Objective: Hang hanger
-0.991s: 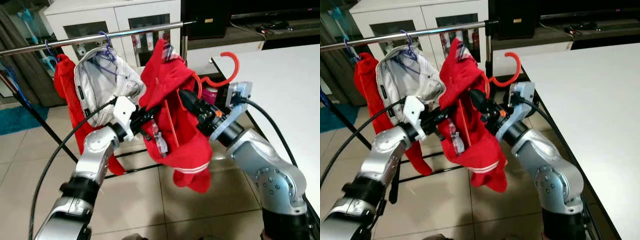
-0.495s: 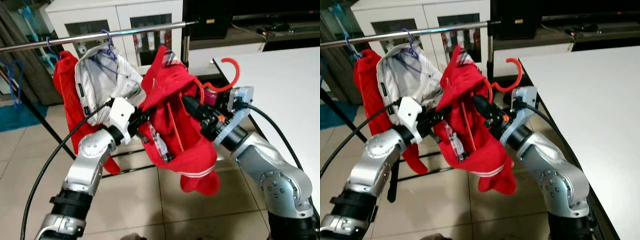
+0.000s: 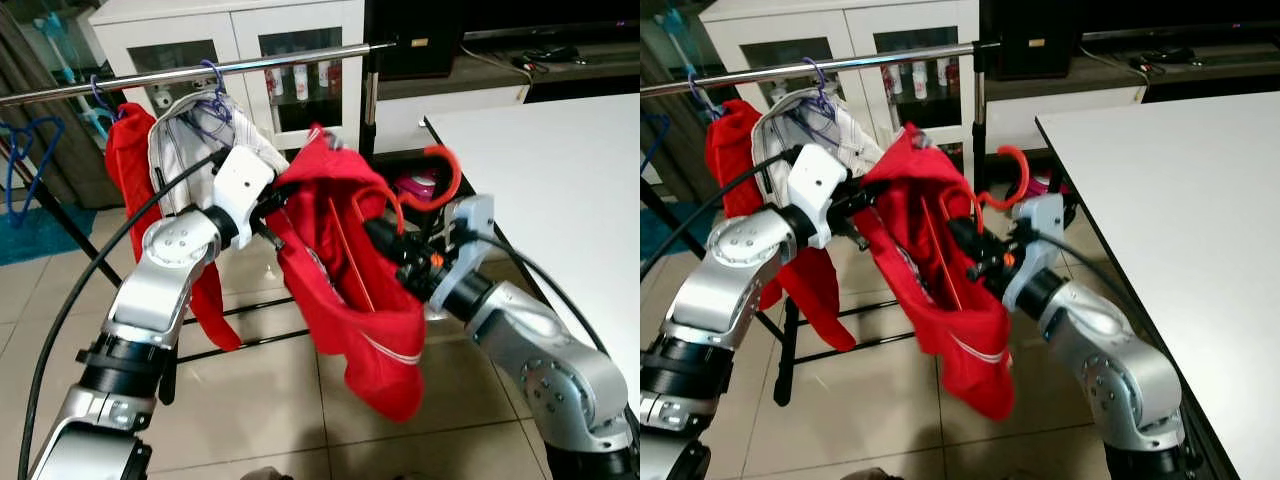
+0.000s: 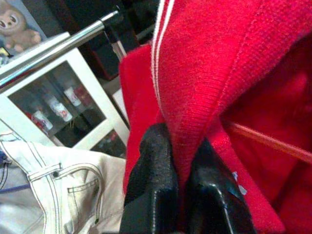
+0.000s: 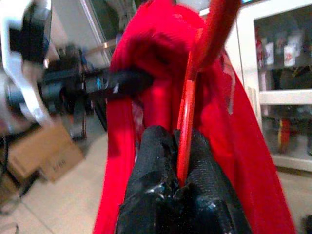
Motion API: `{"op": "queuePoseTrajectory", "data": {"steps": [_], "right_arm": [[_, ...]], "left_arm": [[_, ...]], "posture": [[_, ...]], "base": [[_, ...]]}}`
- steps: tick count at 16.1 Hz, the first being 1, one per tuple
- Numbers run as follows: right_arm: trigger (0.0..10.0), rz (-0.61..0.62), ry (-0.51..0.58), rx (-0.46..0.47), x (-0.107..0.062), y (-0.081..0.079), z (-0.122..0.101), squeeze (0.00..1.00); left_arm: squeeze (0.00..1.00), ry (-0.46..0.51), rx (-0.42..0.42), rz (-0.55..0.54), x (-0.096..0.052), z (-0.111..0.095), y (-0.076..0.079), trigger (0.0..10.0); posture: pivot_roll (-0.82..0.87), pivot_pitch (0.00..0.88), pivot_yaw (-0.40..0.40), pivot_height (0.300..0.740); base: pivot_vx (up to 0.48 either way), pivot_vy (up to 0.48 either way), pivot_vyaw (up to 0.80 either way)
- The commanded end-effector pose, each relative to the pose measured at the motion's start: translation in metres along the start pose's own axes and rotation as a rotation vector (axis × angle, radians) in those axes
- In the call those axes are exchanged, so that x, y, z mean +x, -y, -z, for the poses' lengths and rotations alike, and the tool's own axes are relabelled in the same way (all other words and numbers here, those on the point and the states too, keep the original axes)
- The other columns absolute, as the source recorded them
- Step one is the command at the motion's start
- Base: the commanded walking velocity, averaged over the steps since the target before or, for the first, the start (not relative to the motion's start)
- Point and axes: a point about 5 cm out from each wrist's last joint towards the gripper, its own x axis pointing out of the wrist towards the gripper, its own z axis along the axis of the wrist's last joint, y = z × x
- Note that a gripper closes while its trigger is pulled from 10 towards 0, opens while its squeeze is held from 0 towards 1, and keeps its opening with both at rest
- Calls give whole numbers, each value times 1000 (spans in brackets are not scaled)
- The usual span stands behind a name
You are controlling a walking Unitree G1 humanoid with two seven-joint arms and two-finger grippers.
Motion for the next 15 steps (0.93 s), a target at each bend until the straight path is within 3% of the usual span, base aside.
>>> {"op": "queuePoseTrajectory", "data": {"steps": [1,8,12,15], "right_arm": [[10000,-35,22,-58,0,-7,-5,0],[10000,-59,29,-66,-2,-6,-9,0],[10000,-26,-62,-102,-2,-1,3,0],[10000,-30,-64,-109,-2,-1,3,0]], "left_arm": [[0,-30,53,-14,0,-5,-5,0],[0,-76,30,19,2,-2,13,0],[0,-76,38,28,4,-8,13,0],[0,-81,46,34,5,-9,12,0]], "posture": [[-70,0,105,740],[-75,0,81,740],[-73,8,69,740],[-77,6,72,740]], "base": [[0,0,0],[0,0,0],[0,0,0],[0,0,0]]}}
